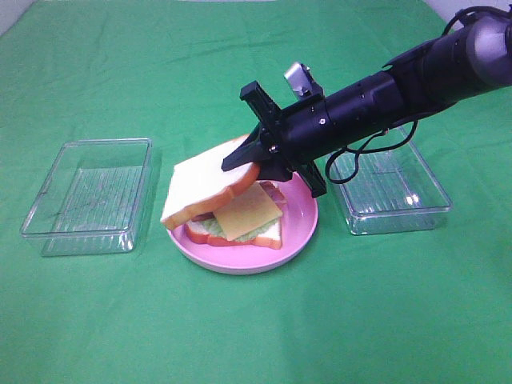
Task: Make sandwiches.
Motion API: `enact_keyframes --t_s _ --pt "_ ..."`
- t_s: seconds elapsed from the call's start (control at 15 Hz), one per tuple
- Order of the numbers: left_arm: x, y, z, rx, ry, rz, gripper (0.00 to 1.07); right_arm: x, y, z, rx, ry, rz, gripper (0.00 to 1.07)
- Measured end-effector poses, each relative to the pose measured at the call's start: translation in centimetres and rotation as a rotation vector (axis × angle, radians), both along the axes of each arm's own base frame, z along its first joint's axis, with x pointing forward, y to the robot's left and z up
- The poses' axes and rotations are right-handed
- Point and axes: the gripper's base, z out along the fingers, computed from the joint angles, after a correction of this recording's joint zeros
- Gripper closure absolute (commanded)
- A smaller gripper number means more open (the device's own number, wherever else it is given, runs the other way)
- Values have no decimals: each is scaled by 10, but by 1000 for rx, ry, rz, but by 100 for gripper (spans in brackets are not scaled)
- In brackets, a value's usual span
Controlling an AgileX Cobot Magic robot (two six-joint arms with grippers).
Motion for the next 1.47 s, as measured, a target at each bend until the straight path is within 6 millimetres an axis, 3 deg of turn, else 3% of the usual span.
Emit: enact_keyframes --t_s 0.13,0.27,0.47,0.6,0.8,1.07,1.33,1.47 --pt "0 0 0 0 0 0 32 2 0 -7 -16 9 -12 107" --pt "0 0 0 0 0 0 32 2 -1 -9 -21 0 -11 86" --pt "0 0 0 0 0 0 32 2 -2 -10 -41 -37 12 45" --pt "0 0 0 0 0 0 32 1 -4 -10 -89 -71 43 34" --pt "0 0 0 0 0 0 32 1 -9 0 -164 -142 64 32" --pt "0 0 0 0 0 0 32 1 -28 18 -411 -261 84 31" --pt "0 0 0 0 0 0 32 -9 -47 52 -590 -362 158 31" --pt "0 0 0 0 0 0 32 -20 -61 79 -708 -408 199 31"
